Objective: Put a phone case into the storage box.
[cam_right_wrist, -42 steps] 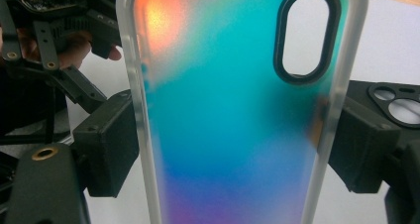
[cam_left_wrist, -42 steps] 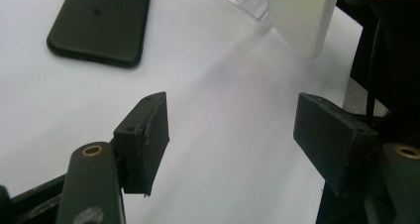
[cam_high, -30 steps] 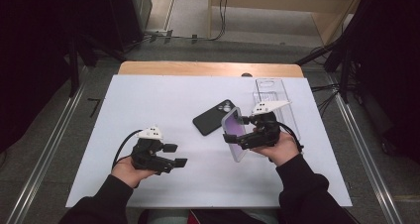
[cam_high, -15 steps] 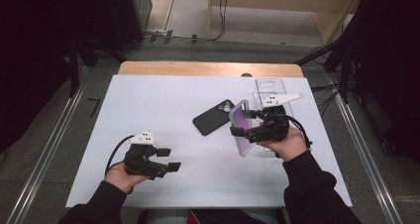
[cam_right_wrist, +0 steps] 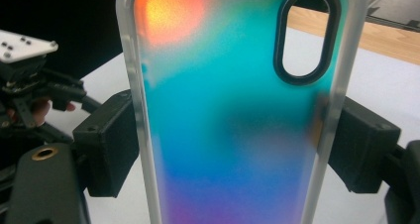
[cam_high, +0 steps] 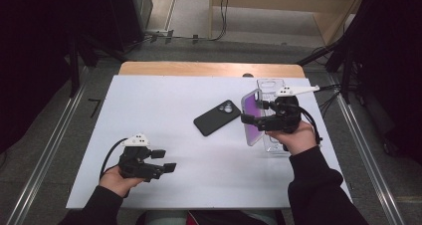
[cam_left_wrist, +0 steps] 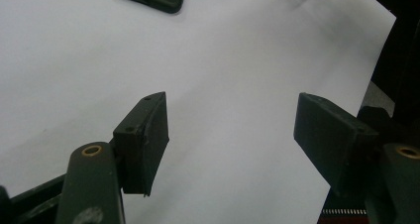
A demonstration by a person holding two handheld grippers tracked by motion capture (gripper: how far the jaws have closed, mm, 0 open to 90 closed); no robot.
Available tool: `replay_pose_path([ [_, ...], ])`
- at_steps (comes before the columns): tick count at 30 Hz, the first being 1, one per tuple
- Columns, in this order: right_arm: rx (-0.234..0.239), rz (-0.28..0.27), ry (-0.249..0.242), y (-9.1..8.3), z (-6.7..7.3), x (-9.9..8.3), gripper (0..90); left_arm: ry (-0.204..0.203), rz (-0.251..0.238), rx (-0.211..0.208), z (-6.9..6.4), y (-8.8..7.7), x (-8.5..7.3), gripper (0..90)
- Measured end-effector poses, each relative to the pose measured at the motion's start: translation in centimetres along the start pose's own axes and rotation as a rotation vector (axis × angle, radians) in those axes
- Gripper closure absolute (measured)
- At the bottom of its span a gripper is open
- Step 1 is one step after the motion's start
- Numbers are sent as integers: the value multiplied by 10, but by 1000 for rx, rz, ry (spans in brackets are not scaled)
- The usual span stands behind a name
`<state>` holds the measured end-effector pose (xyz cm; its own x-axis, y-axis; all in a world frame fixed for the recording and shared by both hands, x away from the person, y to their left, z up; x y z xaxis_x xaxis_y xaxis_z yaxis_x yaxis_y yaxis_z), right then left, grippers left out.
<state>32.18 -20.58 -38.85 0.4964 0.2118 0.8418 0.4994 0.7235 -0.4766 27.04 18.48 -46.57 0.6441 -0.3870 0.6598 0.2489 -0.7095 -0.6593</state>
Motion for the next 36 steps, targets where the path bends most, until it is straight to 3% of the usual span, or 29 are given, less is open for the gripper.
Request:
replay_pose_path([
  [24, -279, -81, 107, -20, -53, 1, 155, -32, -27, 24, 4, -6, -7, 302],
  [27, -326, -79, 113, -21, -59, 0, 155, -30, -23, 20, 4, -6, -7, 302],
  [30, -335, -74, 142, -18, -70, 1, 155, -44, -30, 11, 6, -4, -7, 302],
  [36, -402, -75, 164, -12, -90, 1, 155, -53, -39, 10, 8, -4, -6, 302],
])
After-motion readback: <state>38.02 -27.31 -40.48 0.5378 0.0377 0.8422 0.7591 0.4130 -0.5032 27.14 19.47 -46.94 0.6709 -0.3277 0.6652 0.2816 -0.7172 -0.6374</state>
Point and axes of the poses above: each handheld gripper's, and its own axes: y roughly forward along the jaws, x roughly out of its top, z roughly to its left, the point moved 2 cm from there along y, roughly forward along the jaws, and after that the axes turned 3 degrees about -y, right-handed, at the moved point
